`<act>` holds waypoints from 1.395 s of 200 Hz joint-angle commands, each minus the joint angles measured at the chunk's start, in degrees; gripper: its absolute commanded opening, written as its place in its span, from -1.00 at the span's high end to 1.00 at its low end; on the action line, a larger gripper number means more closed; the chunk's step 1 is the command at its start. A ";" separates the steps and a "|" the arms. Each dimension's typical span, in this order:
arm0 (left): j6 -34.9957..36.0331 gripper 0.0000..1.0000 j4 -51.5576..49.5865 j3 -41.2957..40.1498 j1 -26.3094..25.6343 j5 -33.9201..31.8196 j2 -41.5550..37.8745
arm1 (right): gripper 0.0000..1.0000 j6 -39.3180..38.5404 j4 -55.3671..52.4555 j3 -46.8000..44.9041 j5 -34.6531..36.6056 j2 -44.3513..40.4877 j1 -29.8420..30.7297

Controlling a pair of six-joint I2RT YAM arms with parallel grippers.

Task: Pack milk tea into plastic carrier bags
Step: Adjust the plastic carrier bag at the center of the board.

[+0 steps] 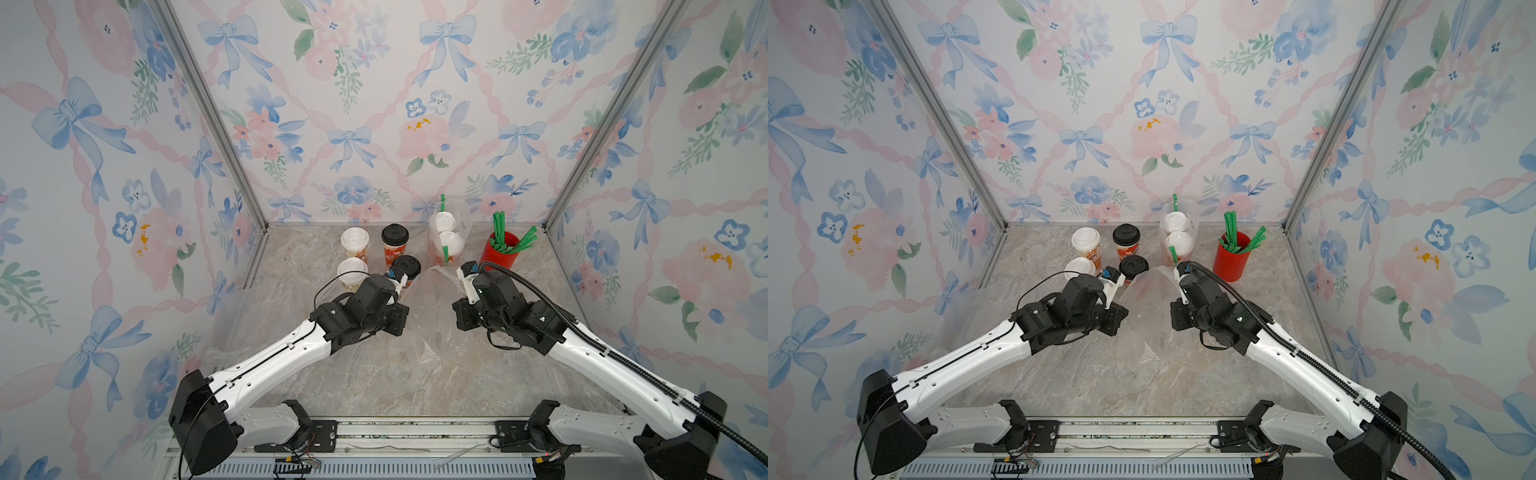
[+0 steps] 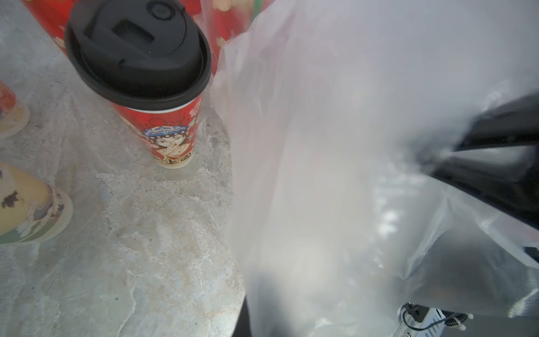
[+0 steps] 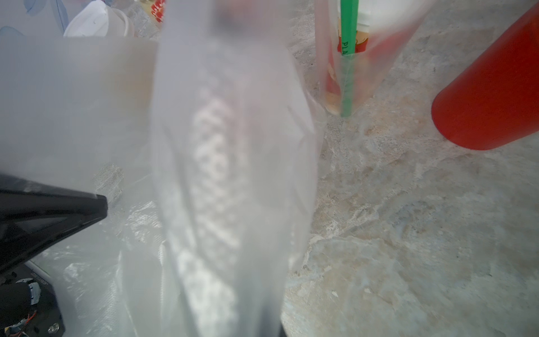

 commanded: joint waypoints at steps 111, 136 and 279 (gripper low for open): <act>-0.28 1.00 0.61 0.82 -0.04 3.13 -5.78 | 1.00 2.38 -0.47 1.69 0.61 -1.10 1.21; -1.14 1.00 -3.64 3.25 1.05 2.89 -5.36 | 1.00 6.21 -7.36 6.80 0.43 2.62 0.95; -2.07 0.91 -14.02 11.14 6.53 13.94 -6.45 | 0.97 18.84 -26.79 22.51 -12.12 13.91 3.16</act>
